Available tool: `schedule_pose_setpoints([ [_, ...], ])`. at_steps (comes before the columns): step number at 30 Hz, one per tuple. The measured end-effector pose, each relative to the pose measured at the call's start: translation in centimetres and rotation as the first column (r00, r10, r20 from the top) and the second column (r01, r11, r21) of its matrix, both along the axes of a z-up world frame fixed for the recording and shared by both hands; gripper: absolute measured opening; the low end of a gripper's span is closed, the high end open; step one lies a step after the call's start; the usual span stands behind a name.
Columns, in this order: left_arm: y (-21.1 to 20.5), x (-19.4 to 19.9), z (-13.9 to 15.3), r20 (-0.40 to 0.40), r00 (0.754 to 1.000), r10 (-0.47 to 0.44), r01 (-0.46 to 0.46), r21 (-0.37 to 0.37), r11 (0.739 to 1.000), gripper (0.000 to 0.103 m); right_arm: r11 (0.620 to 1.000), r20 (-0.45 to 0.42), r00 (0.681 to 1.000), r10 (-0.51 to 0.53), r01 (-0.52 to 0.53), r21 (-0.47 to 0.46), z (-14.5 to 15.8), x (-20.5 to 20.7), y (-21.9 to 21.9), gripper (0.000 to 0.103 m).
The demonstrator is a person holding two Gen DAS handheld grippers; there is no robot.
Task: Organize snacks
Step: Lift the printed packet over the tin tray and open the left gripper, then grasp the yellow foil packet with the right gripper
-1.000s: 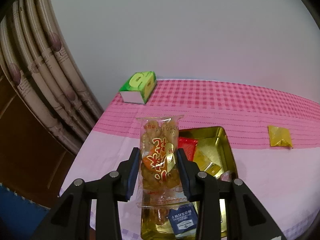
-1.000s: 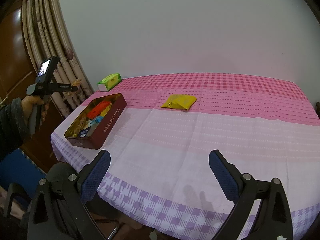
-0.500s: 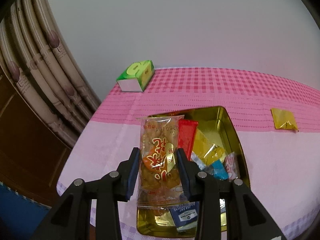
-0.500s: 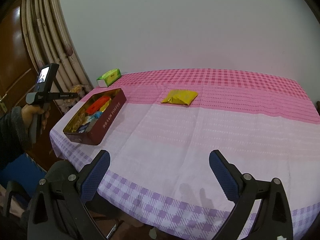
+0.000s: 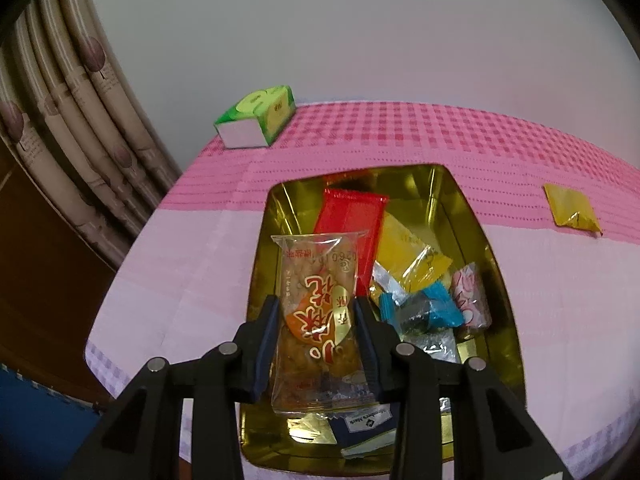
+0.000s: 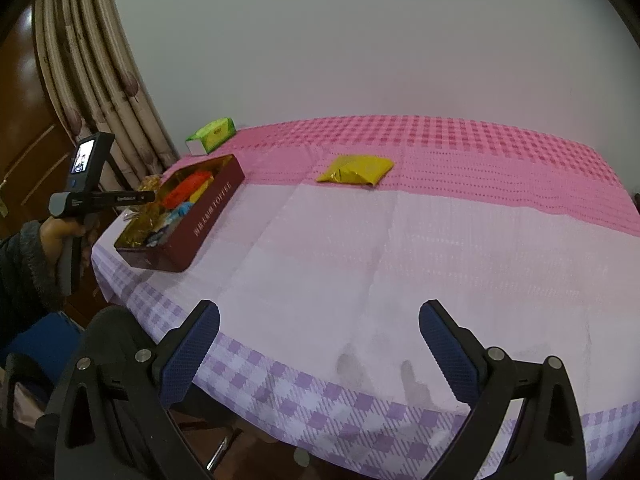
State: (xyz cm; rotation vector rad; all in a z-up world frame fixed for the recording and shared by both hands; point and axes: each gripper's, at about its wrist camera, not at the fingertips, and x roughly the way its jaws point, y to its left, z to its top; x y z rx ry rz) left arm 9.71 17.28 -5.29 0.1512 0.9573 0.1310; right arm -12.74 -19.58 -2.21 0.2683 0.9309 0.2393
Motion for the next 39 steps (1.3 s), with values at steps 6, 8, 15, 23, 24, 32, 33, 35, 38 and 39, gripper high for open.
schedule_pose_setpoints([
  [6,1.2,-0.8,-0.6,0.035,0.999,0.017,-0.015,-0.073,0.997,0.055,1.0,-0.048,0.999,0.009,-0.01,-0.024,-1.8,0.6,0.2,0.1],
  [8,1.8,-2.1,0.0,0.068,0.998,0.009,0.0,-0.12,0.993,0.055,0.999,-0.066,0.998,0.011,-0.014,-0.038,-2.5,1.0,0.3,0.101],
  [15,4.0,-9.6,2.8,0.155,0.988,0.007,0.016,-0.147,0.989,0.062,0.994,-0.11,0.993,0.033,-0.044,-0.096,-4.8,4.4,0.8,0.102],
  [23,3.4,-15.5,5.2,0.238,0.971,-0.017,0.062,-0.185,0.981,0.064,0.984,-0.094,0.993,0.068,-0.082,-0.158,-6.2,15.6,2.6,0.102],
  [24,3.2,-15.5,5.2,0.243,0.969,-0.034,0.08,-0.185,0.98,0.064,0.982,-0.095,0.993,0.063,-0.079,-0.172,-6.5,16.9,2.9,0.102],
  [32,2.6,-14.9,4.6,0.236,0.969,-0.077,0.128,-0.212,0.969,0.064,0.976,-0.162,0.985,-0.055,0.019,-0.217,-10.3,26.3,4.1,0.102],
  [33,2.6,-15.0,4.6,0.235,0.969,-0.079,0.131,-0.215,0.968,0.064,0.978,-0.188,0.98,-0.063,0.023,-0.208,-11.0,27.1,4.0,0.102],
  [35,2.5,-14.9,4.5,0.23,0.969,-0.089,0.139,-0.216,0.966,0.064,0.972,-0.217,0.973,-0.082,0.03,-0.232,-12.0,27.9,4.0,0.103],
  [38,2.4,-14.9,4.6,0.238,0.967,-0.092,0.147,-0.224,0.964,0.064,0.97,-0.2,0.976,-0.087,0.037,-0.238,-12.0,28.3,4.3,0.093],
  [39,2.4,-14.8,4.6,0.238,0.967,-0.091,0.147,-0.226,0.963,0.064,0.969,-0.185,0.979,-0.087,0.041,-0.242,-11.8,28.2,4.5,0.087],
])
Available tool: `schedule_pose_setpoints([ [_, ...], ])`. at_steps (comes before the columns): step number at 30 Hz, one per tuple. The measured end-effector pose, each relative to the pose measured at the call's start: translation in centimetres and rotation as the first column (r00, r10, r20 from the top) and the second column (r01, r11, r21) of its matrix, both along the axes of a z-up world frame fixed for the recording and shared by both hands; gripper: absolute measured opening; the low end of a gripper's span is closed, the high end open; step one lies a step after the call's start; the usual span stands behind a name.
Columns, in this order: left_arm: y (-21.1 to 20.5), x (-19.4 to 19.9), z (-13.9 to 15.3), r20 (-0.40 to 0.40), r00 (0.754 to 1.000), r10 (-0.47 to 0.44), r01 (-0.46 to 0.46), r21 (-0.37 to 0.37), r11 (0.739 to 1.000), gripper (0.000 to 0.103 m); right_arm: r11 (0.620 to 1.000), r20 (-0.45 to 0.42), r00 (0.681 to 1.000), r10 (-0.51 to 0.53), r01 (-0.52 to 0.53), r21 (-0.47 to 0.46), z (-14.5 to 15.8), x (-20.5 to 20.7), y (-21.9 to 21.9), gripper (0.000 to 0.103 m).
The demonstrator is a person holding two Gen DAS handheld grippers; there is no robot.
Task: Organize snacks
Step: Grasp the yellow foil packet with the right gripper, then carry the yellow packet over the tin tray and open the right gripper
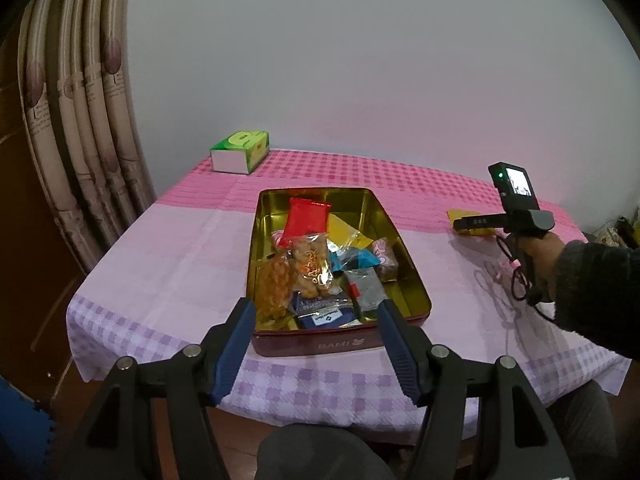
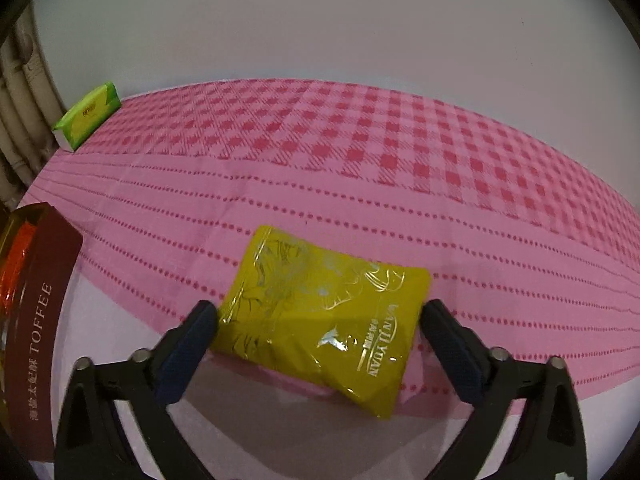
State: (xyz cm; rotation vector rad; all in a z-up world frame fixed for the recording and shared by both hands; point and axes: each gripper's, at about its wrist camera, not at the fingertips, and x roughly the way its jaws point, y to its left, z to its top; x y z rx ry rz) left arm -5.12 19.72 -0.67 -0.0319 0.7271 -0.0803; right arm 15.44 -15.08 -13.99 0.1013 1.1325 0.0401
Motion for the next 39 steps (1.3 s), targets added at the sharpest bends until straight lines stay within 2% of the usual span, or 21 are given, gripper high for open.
schedule_pose_setpoints([
  [2,0.0,0.1,0.0,-0.002,1.0,0.004,-0.004,-0.001,1.0,0.064,1.0,0.013,1.0,-0.013,0.013,0.01,0.3,0.1,0.1,0.059],
  [3,0.1,0.2,0.0,-0.004,1.0,0.007,-0.007,0.0,1.0,0.064,1.0,0.016,1.0,-0.015,0.015,0.011,0.5,0.2,0.1,0.052],
  [7,0.3,0.2,-0.1,-0.008,1.0,0.025,-0.025,0.004,1.0,0.064,0.998,0.022,0.998,0.053,-0.052,-0.046,1.2,0.2,1.4,0.052],
  [11,0.1,-0.1,0.1,0.006,0.999,0.031,-0.031,0.02,0.999,0.064,0.993,0.072,0.992,0.103,-0.098,-0.071,3.5,-1.7,2.2,0.052],
  [17,-0.2,-0.2,0.2,0.019,0.999,0.046,-0.046,0.048,0.998,0.064,0.983,0.151,0.976,0.159,-0.142,-0.117,8.7,-3.4,3.3,0.052],
  [24,1.1,-1.1,1.0,0.049,0.991,0.124,-0.127,0.055,0.99,0.064,0.982,0.226,0.959,0.168,-0.142,-0.124,14.6,-4.7,5.4,0.052],
  [27,2.3,-1.5,1.4,0.054,0.983,0.178,-0.18,0.039,0.983,0.064,0.981,0.244,0.955,0.167,-0.136,-0.14,16.5,-5.3,6.4,0.052],
  [30,3.6,-1.6,1.5,0.045,0.977,0.21,-0.21,-0.012,0.978,0.064,0.979,0.262,0.95,0.171,-0.135,-0.15,18.0,-5.9,7.6,0.052],
  [39,5.0,-1.6,1.2,0.01,0.964,0.265,-0.264,-0.034,0.964,0.064,0.969,0.292,0.93,0.224,-0.181,-0.169,21.2,-7.2,12.2,0.052],
])
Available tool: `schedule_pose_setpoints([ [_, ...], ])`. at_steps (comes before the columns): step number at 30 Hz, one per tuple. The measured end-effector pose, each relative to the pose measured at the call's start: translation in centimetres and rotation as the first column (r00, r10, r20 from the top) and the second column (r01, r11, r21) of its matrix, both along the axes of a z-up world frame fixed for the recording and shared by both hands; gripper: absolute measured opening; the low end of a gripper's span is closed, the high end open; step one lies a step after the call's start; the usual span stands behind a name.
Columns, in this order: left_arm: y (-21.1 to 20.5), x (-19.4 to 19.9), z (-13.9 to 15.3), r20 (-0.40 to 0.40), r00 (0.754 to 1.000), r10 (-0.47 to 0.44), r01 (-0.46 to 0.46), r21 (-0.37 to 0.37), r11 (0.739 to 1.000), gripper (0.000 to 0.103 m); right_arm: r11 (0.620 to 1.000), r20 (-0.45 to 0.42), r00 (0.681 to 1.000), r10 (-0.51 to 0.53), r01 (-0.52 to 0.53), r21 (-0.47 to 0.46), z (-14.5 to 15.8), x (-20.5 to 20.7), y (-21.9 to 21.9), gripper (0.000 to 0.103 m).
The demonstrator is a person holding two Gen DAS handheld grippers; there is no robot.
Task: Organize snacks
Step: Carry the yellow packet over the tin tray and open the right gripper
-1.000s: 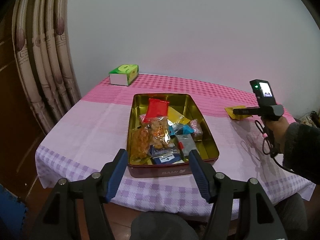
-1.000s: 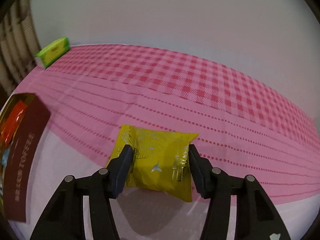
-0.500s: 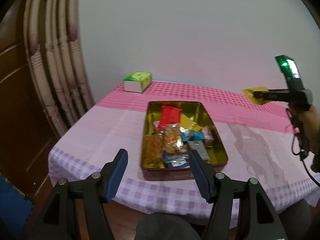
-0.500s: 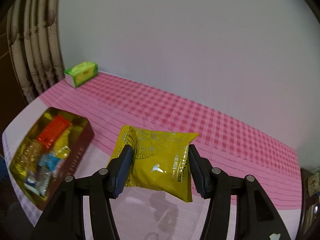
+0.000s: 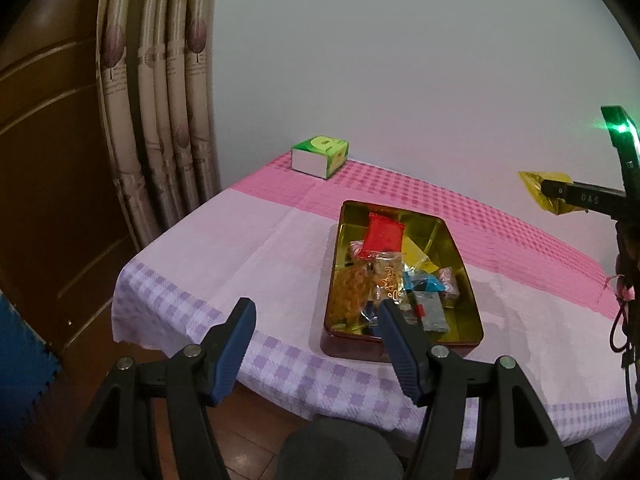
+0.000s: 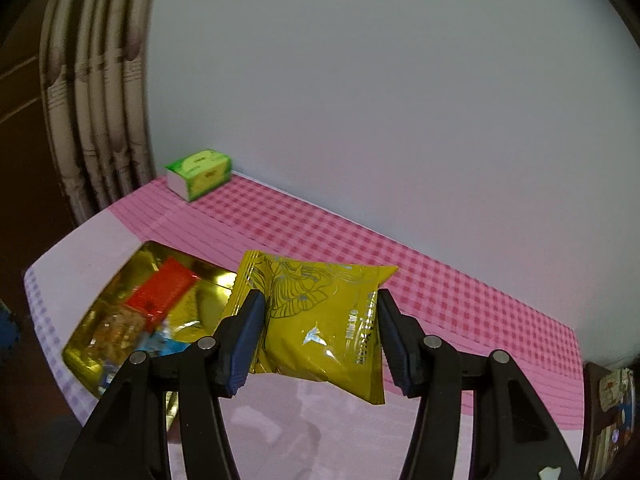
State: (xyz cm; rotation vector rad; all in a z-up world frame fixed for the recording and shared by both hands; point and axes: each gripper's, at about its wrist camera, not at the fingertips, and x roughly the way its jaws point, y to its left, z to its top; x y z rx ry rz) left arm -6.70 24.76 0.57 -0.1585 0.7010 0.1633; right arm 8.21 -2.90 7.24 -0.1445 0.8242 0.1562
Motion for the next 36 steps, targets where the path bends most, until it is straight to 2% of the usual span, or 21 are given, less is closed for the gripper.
schedule_pose_setpoints([
  [7,0.4,0.0,0.0,-0.002,1.0,0.017,-0.018,-0.009,1.0,0.064,0.998,0.006,0.998,0.057,-0.057,0.007,0.6,-1.1,4.0,0.052],
  [19,1.6,0.4,-0.3,-0.027,0.998,0.058,-0.059,-0.028,0.998,0.064,0.99,-0.041,0.989,0.143,-0.143,0.022,-2.0,-1.9,9.7,0.052],
  [36,2.5,0.8,-0.8,-0.047,0.996,0.074,-0.077,-0.053,0.996,0.064,0.987,-0.104,0.981,0.164,-0.163,0.017,-5.3,-0.6,13.2,0.052],
])
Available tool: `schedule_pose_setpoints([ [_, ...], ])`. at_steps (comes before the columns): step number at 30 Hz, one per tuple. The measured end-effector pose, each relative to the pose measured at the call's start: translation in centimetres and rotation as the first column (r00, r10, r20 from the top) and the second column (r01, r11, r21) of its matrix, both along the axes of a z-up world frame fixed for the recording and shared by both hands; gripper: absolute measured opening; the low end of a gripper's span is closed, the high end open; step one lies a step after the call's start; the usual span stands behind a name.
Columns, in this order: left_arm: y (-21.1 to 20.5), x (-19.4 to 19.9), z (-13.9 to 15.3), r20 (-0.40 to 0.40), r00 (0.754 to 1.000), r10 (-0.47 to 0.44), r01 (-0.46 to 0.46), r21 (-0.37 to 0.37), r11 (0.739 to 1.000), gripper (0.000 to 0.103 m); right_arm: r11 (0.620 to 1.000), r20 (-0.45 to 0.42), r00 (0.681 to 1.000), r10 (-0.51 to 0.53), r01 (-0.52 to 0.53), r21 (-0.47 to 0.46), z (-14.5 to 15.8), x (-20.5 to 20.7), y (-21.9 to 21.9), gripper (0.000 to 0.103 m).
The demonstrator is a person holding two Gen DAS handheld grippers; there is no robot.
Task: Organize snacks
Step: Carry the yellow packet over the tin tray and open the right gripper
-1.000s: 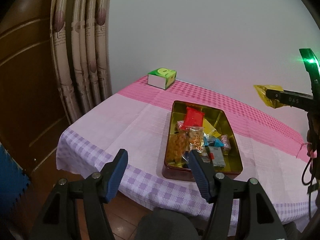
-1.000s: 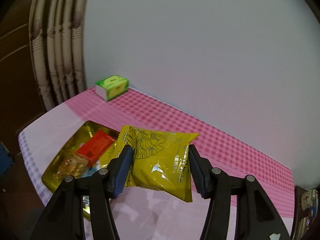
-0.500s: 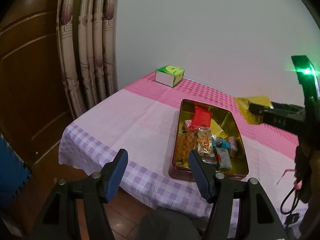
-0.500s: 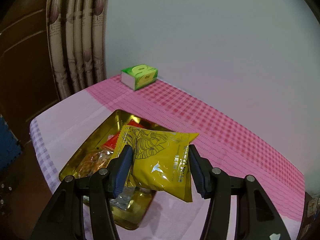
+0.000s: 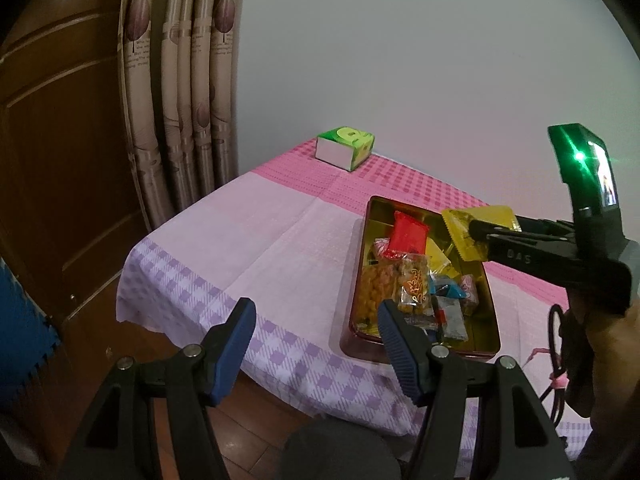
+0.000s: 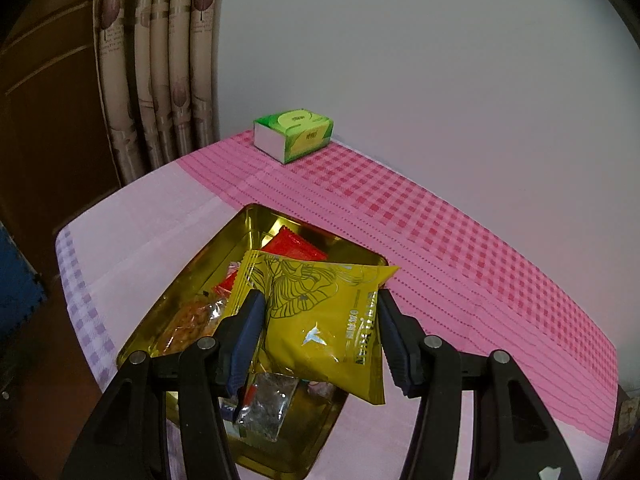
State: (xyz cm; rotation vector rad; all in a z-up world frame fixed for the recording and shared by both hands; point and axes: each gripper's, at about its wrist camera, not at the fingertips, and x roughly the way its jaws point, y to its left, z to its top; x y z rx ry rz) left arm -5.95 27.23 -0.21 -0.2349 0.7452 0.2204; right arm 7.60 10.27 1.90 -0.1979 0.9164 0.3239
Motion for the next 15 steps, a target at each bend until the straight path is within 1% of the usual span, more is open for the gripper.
schedule_pose_setpoints([
  [9,0.2,0.3,-0.3,-0.012,1.0,-0.001,0.001,-0.005,1.0,0.064,1.0,-0.058,0.998,-0.009,0.01,0.018,-2.9,0.9,0.5,0.053],
  [15,0.1,0.6,-0.5,-0.021,1.0,-0.002,0.002,-0.01,1.0,0.064,1.0,-0.064,0.998,0.01,-0.01,0.011,-3.8,0.9,1.4,0.054],
])
